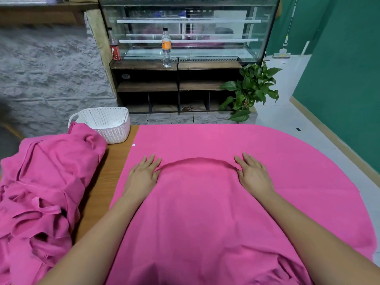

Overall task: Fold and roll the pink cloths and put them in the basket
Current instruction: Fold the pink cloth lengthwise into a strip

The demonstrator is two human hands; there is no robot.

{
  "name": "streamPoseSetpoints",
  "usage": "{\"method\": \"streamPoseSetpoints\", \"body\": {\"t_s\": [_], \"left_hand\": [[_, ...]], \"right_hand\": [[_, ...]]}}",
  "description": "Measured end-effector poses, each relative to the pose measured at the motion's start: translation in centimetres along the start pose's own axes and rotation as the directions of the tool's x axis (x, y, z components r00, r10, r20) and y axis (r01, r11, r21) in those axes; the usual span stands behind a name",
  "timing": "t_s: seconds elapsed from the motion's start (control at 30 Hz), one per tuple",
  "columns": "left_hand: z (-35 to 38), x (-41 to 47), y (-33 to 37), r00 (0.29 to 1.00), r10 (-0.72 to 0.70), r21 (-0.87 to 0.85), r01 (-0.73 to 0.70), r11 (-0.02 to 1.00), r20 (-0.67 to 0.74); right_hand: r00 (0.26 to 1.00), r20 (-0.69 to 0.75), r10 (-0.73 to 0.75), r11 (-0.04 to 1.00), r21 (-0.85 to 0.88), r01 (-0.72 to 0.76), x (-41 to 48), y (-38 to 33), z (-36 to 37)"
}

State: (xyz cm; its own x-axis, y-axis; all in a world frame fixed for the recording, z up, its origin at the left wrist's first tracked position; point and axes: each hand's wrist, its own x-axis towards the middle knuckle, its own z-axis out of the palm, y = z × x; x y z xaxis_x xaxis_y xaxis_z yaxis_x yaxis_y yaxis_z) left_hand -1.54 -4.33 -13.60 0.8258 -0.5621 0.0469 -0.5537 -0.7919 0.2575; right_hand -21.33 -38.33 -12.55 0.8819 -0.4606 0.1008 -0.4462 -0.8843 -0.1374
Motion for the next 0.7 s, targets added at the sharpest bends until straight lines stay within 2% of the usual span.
{"method": "streamPoseSetpoints", "body": {"t_s": [0.7], "left_hand": [[1.0,-14.4,-0.5,0.999,0.013,0.002,-0.013,1.0,-0.05]], "right_hand": [[0.987,-0.112,-0.112,0.994,0.002,0.113,-13.2,0.9,0.9]]}}
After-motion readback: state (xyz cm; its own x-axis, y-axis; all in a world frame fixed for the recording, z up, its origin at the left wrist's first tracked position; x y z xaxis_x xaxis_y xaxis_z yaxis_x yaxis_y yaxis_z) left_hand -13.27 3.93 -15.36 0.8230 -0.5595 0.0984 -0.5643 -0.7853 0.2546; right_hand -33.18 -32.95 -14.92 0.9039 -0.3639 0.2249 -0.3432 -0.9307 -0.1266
